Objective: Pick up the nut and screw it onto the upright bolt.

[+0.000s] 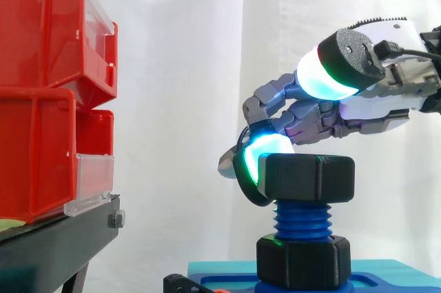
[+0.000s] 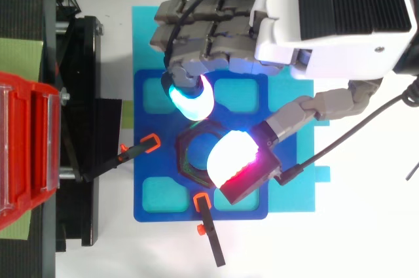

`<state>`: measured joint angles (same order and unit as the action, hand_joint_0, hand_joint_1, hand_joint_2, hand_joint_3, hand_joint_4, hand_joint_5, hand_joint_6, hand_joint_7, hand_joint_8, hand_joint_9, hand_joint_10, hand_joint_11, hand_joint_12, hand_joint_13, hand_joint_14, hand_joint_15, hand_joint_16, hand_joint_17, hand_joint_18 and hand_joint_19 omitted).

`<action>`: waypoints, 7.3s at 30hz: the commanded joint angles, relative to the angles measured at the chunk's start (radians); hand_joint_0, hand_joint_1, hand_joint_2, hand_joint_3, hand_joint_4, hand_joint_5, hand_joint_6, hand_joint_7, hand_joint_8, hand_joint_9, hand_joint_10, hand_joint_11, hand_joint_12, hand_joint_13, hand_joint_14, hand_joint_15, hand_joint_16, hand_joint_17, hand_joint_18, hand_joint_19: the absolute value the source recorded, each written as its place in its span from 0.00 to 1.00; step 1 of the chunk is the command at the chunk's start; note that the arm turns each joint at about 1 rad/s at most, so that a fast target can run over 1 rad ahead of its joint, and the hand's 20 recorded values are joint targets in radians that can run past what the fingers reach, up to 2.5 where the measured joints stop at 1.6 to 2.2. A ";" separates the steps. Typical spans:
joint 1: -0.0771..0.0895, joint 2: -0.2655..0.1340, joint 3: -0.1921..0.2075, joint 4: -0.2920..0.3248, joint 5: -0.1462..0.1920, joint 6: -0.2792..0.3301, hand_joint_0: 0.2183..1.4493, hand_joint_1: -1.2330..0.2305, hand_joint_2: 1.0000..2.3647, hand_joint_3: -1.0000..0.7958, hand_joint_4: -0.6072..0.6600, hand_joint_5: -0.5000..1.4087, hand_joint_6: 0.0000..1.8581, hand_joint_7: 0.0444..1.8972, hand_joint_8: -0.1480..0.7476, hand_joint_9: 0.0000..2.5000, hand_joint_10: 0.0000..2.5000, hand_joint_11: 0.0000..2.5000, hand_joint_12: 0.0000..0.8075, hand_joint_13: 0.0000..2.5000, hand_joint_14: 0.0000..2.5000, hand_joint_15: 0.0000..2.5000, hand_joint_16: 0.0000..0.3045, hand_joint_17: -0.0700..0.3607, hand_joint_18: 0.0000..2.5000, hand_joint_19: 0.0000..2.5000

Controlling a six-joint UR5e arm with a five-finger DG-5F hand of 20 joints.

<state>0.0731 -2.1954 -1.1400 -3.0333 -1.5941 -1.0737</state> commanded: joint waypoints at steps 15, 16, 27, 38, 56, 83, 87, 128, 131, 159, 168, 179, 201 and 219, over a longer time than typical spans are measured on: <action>-0.012 0.000 0.037 0.004 -0.035 -0.002 0.19 0.65 0.00 0.28 0.57 0.16 0.27 0.32 0.38 0.11 0.00 0.00 0.35 0.04 0.00 0.00 0.12 0.35 0.00 0.00; -0.012 0.000 0.037 0.005 -0.035 -0.002 0.19 0.65 0.00 0.28 0.57 0.16 0.27 0.32 0.38 0.10 0.00 0.00 0.35 0.04 0.00 0.00 0.12 0.35 0.00 0.00; 0.043 -0.001 0.034 0.060 -0.015 0.000 0.18 0.67 0.00 0.28 0.53 0.14 0.27 0.29 0.36 0.05 0.00 0.00 0.37 0.01 0.00 0.00 0.13 0.36 0.00 0.00; 0.071 -0.001 0.016 0.031 -0.003 0.006 0.18 0.68 0.00 0.28 0.54 0.14 0.27 0.32 0.36 0.05 0.00 0.00 0.37 0.01 0.00 0.00 0.13 0.36 0.00 0.00; 0.056 -0.001 -0.026 0.045 -0.003 0.008 0.19 0.67 0.00 0.28 0.61 0.16 0.27 0.48 0.39 0.06 0.00 0.00 0.36 0.01 0.00 0.00 0.12 0.35 0.00 0.00; 0.011 0.000 -0.020 0.047 -0.030 0.006 0.19 0.68 0.00 0.28 0.61 0.19 0.27 0.65 0.42 0.09 0.00 0.00 0.35 0.05 0.00 0.00 0.11 0.33 0.00 0.00; 0.007 0.000 -0.018 0.047 -0.037 0.006 0.19 0.67 0.00 0.28 0.61 0.18 0.29 0.64 0.42 0.10 0.00 0.00 0.35 0.05 0.00 0.00 0.11 0.33 0.00 0.00; -0.001 -0.001 0.057 0.008 -0.069 -0.008 0.19 0.64 0.00 0.28 0.58 0.13 0.27 0.30 0.37 0.07 0.00 0.00 0.34 0.04 0.00 0.00 0.11 0.34 0.00 0.00; 0.007 -0.001 0.045 0.019 -0.069 -0.008 0.19 0.65 0.00 0.28 0.56 0.13 0.27 0.29 0.37 0.07 0.00 0.00 0.34 0.03 0.00 0.00 0.11 0.34 0.00 0.00; 0.017 -0.001 -0.014 0.062 -0.066 0.000 0.19 0.66 0.00 0.28 0.63 0.15 0.27 0.40 0.41 0.07 0.00 0.00 0.35 0.04 0.00 0.00 0.11 0.34 0.00 0.00; 0.010 -0.001 -0.014 0.060 -0.070 0.001 0.19 0.65 0.00 0.28 0.67 0.17 0.27 0.47 0.42 0.09 0.00 0.00 0.34 0.05 0.00 0.00 0.10 0.33 0.00 0.00; -0.004 0.000 -0.014 0.060 -0.076 0.000 0.20 0.65 0.00 0.28 0.68 0.18 0.27 0.51 0.42 0.10 0.00 0.00 0.33 0.07 0.00 0.00 0.10 0.32 0.00 0.00; -0.039 0.000 -0.012 0.068 -0.106 -0.005 0.20 0.64 0.00 0.28 0.65 0.17 0.27 0.42 0.41 0.14 0.00 0.00 0.32 0.09 0.00 0.00 0.09 0.31 0.00 0.00; 0.007 -0.001 -0.010 0.079 -0.063 -0.002 0.19 0.66 0.00 0.28 0.58 0.14 0.27 0.28 0.36 0.07 0.00 0.00 0.34 0.04 0.00 0.00 0.11 0.34 0.00 0.00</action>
<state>0.0708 -2.1962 -1.1506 -2.9583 -1.6649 -1.0758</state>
